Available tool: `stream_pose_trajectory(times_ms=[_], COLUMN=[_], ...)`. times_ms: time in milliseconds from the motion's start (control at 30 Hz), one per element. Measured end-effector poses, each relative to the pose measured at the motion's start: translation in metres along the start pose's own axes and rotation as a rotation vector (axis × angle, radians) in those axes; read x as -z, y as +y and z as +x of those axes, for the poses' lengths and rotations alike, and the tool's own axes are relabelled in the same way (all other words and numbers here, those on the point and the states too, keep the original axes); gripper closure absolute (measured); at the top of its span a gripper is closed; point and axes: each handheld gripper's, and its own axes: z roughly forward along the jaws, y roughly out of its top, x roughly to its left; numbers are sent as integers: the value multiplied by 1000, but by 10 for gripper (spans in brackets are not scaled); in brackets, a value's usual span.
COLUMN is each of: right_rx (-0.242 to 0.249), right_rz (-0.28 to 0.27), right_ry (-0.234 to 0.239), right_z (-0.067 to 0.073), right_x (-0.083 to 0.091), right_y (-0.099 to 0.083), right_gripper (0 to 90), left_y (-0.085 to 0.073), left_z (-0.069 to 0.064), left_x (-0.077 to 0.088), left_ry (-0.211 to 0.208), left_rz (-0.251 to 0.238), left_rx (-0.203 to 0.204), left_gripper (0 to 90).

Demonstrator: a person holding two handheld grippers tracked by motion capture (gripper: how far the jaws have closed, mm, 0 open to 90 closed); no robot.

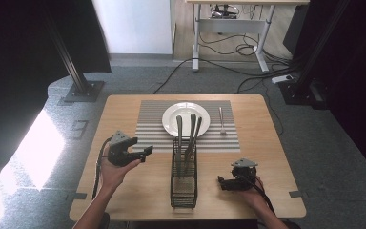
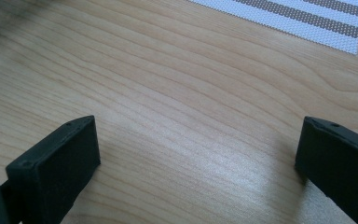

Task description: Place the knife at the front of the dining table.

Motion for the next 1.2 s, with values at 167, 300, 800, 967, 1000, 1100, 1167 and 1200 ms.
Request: stream_pose_trajectory(times_ms=[167,300,800,967,1000,1100,1167,1200], right_rx=[-1,0,-3,-4,-4,-3,-2,-2], right_rz=[0,0,1,1,2,2,2,2], right_ry=[0,0,0,0,0,1,1,1], right_z=[0,0,0,0,0,0,0,0], right_x=[0,0,0,0,0,0,0,0], right_y=[0,0,0,0,0,0,0,0], right_gripper=[0,0,0,0,0,0,0,0], left_y=[11,19,41,45,46,47,49,50], left_z=[-5,-9,-19,-23,-22,-22,-24,-26], left_x=[-3,-6,-24,-29,-31,-33,-35,-37], left_ry=[-8,-29,-42,-52,-68,-65,-70,-71], left_rz=[-3,-15,-7,-7,-6,-10,-12,-7], left_rx=[-18,-13,-14,-26,-13,-13,-14,-21], left_gripper=[229,242,272,284,288,296,297,297])
